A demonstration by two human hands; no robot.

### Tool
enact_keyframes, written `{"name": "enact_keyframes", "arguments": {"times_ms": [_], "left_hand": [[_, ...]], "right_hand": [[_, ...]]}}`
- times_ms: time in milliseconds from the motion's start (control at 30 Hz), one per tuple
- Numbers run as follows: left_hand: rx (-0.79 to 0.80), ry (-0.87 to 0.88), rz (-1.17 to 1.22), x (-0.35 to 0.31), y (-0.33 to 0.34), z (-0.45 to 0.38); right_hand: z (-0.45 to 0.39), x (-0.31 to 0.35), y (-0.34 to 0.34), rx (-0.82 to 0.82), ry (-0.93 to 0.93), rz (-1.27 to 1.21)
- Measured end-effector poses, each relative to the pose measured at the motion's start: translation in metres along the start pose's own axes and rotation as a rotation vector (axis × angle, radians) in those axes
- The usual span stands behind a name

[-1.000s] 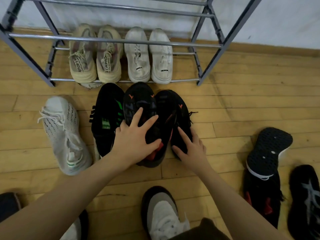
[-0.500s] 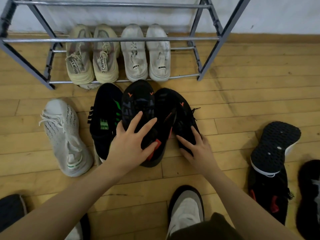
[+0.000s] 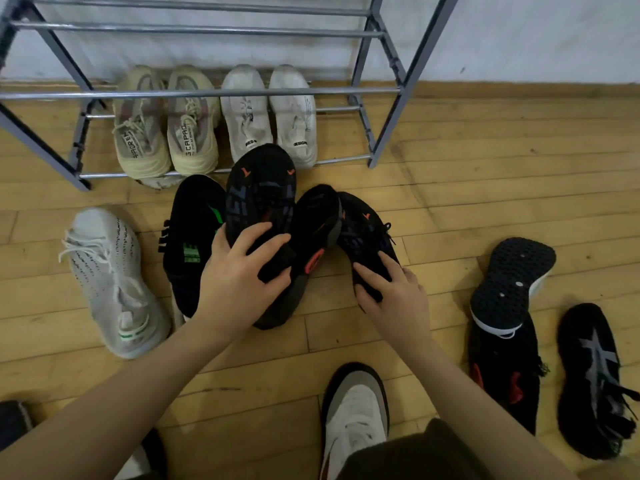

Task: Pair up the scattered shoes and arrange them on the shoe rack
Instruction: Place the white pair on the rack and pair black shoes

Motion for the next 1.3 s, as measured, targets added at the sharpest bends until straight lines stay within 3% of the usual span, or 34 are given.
{"name": "enact_keyframes", "arguments": {"times_ms": [267,367,633,867,1300], "left_hand": [[0.064,0.029,0.080,-0.003,0.008,0.002],[0.003,0.055,0.081,-0.004,0.004,0.007],[-0.210,0.077,0.101,0.004,-0.064,-0.003],[-0.346,0.026,0.102,0.017,-0.124,-0.012],[-0.390,-0.082,0.057,0.087,-0.188,-0.080]], "right_hand": [[0.004,0.015,-0.045,-0.194,0.100,0.025],[-0.005,0.025,-0.058,-0.165,0.090,-0.021],[-0.022,0.094,-0.083,-0.285,-0.097,-0.167],[-0.054,0.158,-0.105,-0.272,-0.211,-0.180],[-0.152,0.252,-0.106,-0.269,-0.346,-0.239]]}}
Point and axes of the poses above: each hand's wrist, its own z-axis away from the middle knuckle, its own y-axis out of the palm, x = y × z, the point moved 4 cm from there along -z, towards the middle knuckle, and after that the axes turned 2 degrees about -y, right-handed, at the moved point
